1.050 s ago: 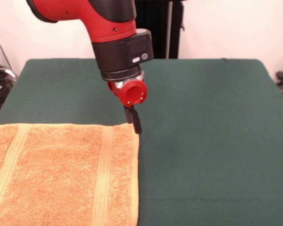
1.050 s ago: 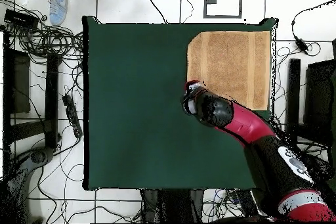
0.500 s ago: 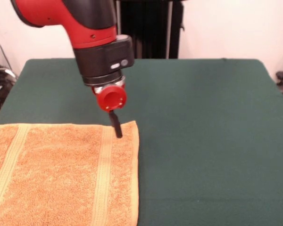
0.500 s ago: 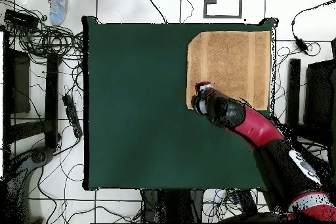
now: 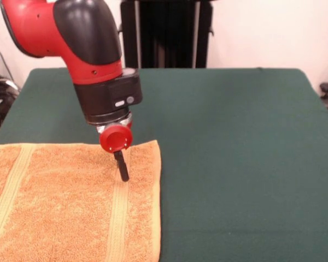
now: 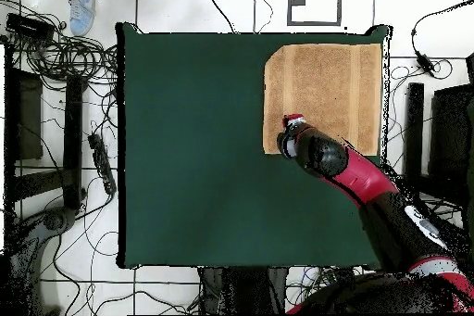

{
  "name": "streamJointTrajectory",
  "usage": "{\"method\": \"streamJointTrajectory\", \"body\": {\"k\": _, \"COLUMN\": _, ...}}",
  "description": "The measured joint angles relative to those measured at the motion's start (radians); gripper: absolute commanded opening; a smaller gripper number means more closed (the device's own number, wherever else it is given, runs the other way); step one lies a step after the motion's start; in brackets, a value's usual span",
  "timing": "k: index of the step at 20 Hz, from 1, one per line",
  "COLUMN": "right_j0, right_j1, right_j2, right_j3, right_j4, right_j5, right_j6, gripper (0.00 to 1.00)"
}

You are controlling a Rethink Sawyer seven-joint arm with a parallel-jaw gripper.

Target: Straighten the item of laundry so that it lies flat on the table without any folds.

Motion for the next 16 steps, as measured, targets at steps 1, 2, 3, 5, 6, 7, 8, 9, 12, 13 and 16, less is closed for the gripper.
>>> {"method": "streamJointTrajectory", "body": {"k": 1, "right_j0": 0.001, "right_j1": -0.001, "right_j2": 0.001, "right_j3": -0.003, "right_j4": -0.001, "right_j5": 0.003, "right_j6": 0.0, "gripper": 1.0}}
{"method": "streamJointTrajectory", "body": {"k": 2, "right_j0": 0.001, "right_j1": -0.001, "right_j2": 0.001, "right_j3": -0.004, "right_j4": -0.001, "right_j5": 0.005, "right_j6": 0.0, "gripper": 1.0}}
{"method": "streamJointTrajectory", "body": {"k": 3, "right_j0": 0.001, "right_j1": -0.001, "right_j2": 0.001, "right_j3": -0.004, "right_j4": -0.001, "right_j5": 0.005, "right_j6": 0.0, "gripper": 1.0}}
{"method": "streamJointTrajectory", "body": {"k": 5, "right_j0": 0.001, "right_j1": -0.001, "right_j2": 0.002, "right_j3": -0.005, "right_j4": -0.001, "right_j5": 0.005, "right_j6": 0.0, "gripper": 1.0}}
{"method": "streamJointTrajectory", "body": {"k": 6, "right_j0": 0.001, "right_j1": 0.0, "right_j2": 0.002, "right_j3": -0.005, "right_j4": -0.001, "right_j5": 0.005, "right_j6": 0.0, "gripper": 1.0}}
{"method": "streamJointTrajectory", "body": {"k": 7, "right_j0": 0.001, "right_j1": 0.0, "right_j2": 0.002, "right_j3": -0.006, "right_j4": -0.001, "right_j5": 0.005, "right_j6": 0.0, "gripper": 1.0}}
{"method": "streamJointTrajectory", "body": {"k": 8, "right_j0": 0.0, "right_j1": 0.001, "right_j2": 0.003, "right_j3": -0.006, "right_j4": -0.001, "right_j5": 0.005, "right_j6": 0.0, "gripper": 1.0}}
{"method": "streamJointTrajectory", "body": {"k": 9, "right_j0": -0.001, "right_j1": 0.002, "right_j2": 0.005, "right_j3": -0.008, "right_j4": -0.001, "right_j5": 0.006, "right_j6": 0.0, "gripper": 1.0}}
{"method": "streamJointTrajectory", "body": {"k": 12, "right_j0": -0.002, "right_j1": 0.005, "right_j2": 0.009, "right_j3": -0.011, "right_j4": -0.001, "right_j5": 0.006, "right_j6": 0.0, "gripper": 1.0}}
{"method": "streamJointTrajectory", "body": {"k": 13, "right_j0": -0.002, "right_j1": 0.005, "right_j2": 0.01, "right_j3": -0.012, "right_j4": -0.001, "right_j5": 0.006, "right_j6": 0.0, "gripper": 1.0}}
{"method": "streamJointTrajectory", "body": {"k": 16, "right_j0": -0.003, "right_j1": 0.006, "right_j2": 0.012, "right_j3": -0.014, "right_j4": -0.001, "right_j5": 0.006, "right_j6": 0.0, "gripper": 1.0}}
